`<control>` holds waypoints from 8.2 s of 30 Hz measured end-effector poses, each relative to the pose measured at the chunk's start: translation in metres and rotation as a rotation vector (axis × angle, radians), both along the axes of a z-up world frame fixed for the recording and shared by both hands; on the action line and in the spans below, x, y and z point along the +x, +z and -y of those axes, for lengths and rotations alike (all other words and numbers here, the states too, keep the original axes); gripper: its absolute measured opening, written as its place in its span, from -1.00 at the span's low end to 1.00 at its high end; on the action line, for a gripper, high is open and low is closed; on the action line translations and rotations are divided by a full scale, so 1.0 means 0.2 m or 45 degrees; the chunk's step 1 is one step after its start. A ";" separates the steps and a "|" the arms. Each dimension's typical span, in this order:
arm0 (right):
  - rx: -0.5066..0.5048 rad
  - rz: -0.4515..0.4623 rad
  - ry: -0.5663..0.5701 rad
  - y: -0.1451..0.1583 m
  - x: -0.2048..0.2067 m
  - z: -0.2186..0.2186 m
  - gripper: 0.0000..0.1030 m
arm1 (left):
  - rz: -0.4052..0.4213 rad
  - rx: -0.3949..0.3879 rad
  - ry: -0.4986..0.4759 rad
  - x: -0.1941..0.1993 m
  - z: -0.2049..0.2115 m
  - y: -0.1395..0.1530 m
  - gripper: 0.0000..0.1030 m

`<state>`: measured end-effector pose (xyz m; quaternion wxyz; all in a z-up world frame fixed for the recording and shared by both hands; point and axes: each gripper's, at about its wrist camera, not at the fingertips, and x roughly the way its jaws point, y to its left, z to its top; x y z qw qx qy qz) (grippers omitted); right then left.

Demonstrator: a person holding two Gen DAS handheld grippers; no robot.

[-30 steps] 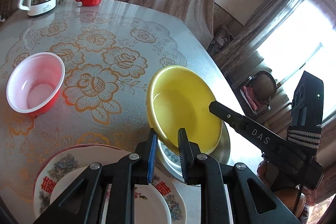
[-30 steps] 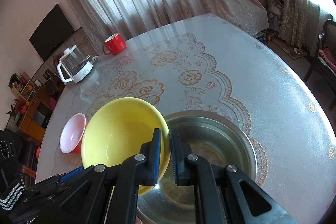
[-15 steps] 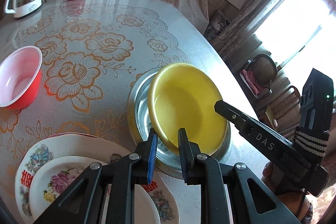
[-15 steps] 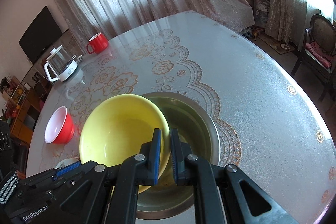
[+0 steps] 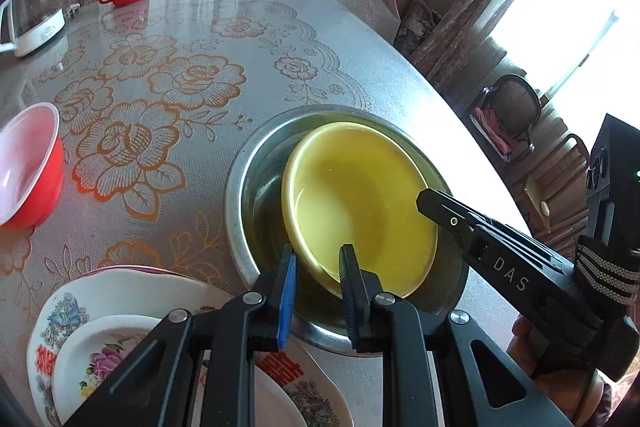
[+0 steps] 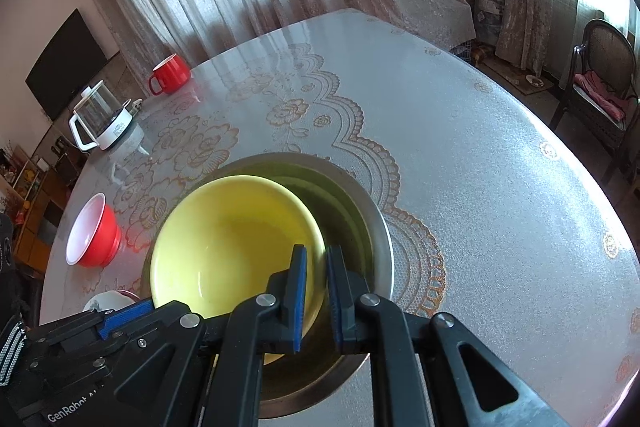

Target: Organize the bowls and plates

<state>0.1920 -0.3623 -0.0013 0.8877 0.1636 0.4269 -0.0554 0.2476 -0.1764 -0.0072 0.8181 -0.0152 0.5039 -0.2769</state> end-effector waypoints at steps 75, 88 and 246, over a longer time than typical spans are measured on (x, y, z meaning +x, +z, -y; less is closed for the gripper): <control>0.279 0.083 0.453 0.05 0.05 -0.88 -0.22 | 0.179 0.051 0.564 -0.19 -1.14 0.01 -0.12; 0.372 0.030 0.457 0.02 0.11 -0.95 -0.22 | 0.067 -0.025 0.724 -0.17 -1.48 -0.12 0.01; 0.299 0.295 0.038 0.23 -0.33 -0.34 -0.70 | 0.262 -0.097 0.056 -0.19 -0.34 0.29 -0.68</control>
